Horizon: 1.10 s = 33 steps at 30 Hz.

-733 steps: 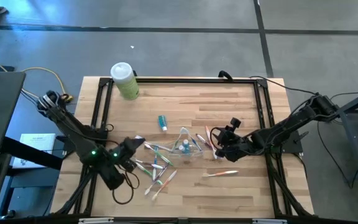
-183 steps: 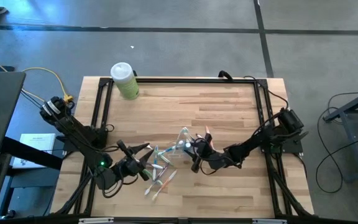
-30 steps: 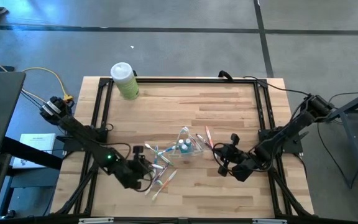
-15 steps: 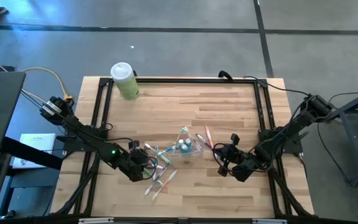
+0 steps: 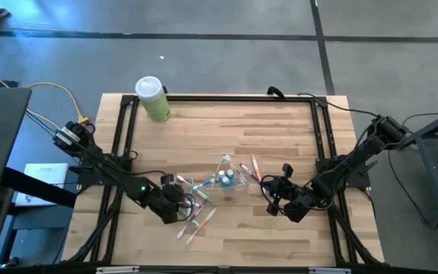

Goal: Pick & Place toothbrushing station
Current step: Put the left violet toothbrush into the transparent organizer

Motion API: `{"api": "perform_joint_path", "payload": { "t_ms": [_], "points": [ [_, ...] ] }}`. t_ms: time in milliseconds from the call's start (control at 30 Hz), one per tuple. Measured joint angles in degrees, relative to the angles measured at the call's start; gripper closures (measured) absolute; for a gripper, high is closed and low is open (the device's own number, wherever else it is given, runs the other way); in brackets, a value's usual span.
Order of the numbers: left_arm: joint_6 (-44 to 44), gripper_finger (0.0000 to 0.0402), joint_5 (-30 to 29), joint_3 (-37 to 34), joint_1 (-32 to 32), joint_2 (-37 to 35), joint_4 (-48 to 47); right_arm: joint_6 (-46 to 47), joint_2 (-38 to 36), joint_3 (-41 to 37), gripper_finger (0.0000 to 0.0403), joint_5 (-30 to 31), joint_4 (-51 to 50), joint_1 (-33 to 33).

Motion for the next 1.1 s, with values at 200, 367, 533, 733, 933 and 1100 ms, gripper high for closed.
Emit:
{"api": "perform_joint_path", "payload": {
  "t_ms": [200, 367, 533, 733, 933, 1100],
  "points": [
    [-0.2, 0.0224, -0.1, 0.2, -0.1, 3.8, 0.4, 0.0, 0.0, 0.0, 0.0401, 0.0, 0.3, 0.0],
    [2.0, 0.0230, -0.1, 0.2, -0.1, 3.9, 0.3, 0.0, 0.0, 0.0, 0.0401, 0.0, 0.3, 0.0],
    [4.3, 0.0273, 0.2, 0.1, -0.2, 3.3, 0.3, 0.0, 0.0, 0.0, 0.0401, 0.0, 0.3, 0.0],
    [6.2, 0.0374, 0.1, 0.1, -0.3, 3.3, 0.1, 0.0, 0.0, 0.0, 0.0401, 0.0, 0.3, 0.0],
    [9.5, 0.0391, -5.1, 0.9, -1.8, 3.4, -1.4, 0.0, 0.0, 0.0, 0.0401, 0.0, 0.3, 0.0],
    [17.5, 0.0395, -12.3, 3.8, -5.6, 2.4, -0.5, -0.4, 0.0, 0.0, 0.0401, 0.0, 0.2, 0.0]
  ]
}}
